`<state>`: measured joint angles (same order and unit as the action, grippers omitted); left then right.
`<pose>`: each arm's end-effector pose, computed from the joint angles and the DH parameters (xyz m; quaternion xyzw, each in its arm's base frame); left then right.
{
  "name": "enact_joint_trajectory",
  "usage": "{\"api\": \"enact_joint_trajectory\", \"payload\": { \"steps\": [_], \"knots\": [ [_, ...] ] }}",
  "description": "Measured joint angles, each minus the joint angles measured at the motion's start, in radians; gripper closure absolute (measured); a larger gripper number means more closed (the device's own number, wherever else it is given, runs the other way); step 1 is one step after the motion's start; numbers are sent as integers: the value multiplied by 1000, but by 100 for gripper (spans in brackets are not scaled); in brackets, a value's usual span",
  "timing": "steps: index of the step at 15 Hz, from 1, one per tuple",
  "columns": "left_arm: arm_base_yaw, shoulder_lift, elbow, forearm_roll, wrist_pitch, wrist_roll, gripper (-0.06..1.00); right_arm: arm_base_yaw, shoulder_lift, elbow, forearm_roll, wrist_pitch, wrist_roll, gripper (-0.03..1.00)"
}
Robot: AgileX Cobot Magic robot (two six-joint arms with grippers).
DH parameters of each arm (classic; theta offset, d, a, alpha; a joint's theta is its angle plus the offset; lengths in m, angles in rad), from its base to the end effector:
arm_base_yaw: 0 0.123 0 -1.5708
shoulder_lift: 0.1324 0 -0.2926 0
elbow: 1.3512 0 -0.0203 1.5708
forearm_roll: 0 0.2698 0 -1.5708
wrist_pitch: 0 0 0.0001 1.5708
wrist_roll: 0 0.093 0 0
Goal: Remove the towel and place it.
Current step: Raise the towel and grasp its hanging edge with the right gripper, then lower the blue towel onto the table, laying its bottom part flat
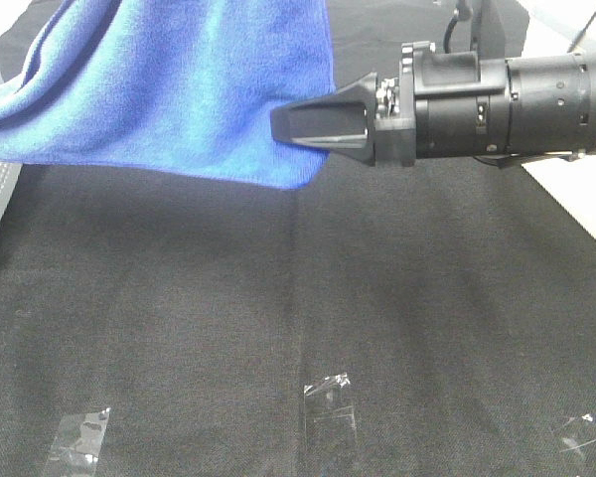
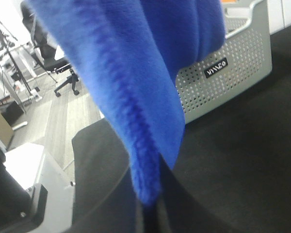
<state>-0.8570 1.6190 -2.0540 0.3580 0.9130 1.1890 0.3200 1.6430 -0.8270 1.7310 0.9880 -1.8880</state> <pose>0.2551 -0.2551 0.5315 0.7043 0.4155 0.2657 0.5106 0.2802 0.1737 0.2202 -0.3684 0.7056 0.4607 0.3926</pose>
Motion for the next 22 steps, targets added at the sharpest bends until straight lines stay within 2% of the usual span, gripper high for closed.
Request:
{"api": "enact_joint_trajectory", "payload": {
  "steps": [2, 4, 6, 8, 9, 10, 11, 12, 13, 15, 18, 22],
  "knots": [
    [0, 0, 0, 0, 0, -15, 94, 0, -5, 0, -2, -16, 98, 97],
    [0, 0, 0, 0, 0, -59, 94, 0, -44, -33, -82, -74, 245, 97],
    [0, 0, 0, 0, -14, -172, 94, 0, -93, -123, -293, -127, 505, 97],
    [0, 0, 0, 7, -30, -330, 94, 0, -125, -266, -579, -125, 842, 97],
    [0, 0, 0, 22, -32, -422, 94, 0, -128, -340, -723, -89, 1007, 97],
    [0, 0, 0, 60, -33, -558, 94, 0, -128, -455, -947, -8, 1243, 97],
    [0, 0, 0, 75, -33, -608, 94, 0, -128, -496, -1012, 19, 1306, 97],
    [0, 0, 0, 126, -33, -740, 94, 0, -128, -606, -1158, 83, 1433, 97],
    [0, 0, 0, 157, -33, -812, 94, 0, -128, -680, -1247, 126, 1491, 97],
    [0, 3, 0, 198, -34, -930, 94, 0, -128, -796, -1391, 176, 1505, 97],
    [3, 30, 0, 259, -63, -982, 94, 0, -128, -939, -1565, 181, 1488, 97],
    [99, 73, 0, 267, -156, -1037, 94, 0, -132, -1055, -1646, 96, 1474, 97]
  ]
}}
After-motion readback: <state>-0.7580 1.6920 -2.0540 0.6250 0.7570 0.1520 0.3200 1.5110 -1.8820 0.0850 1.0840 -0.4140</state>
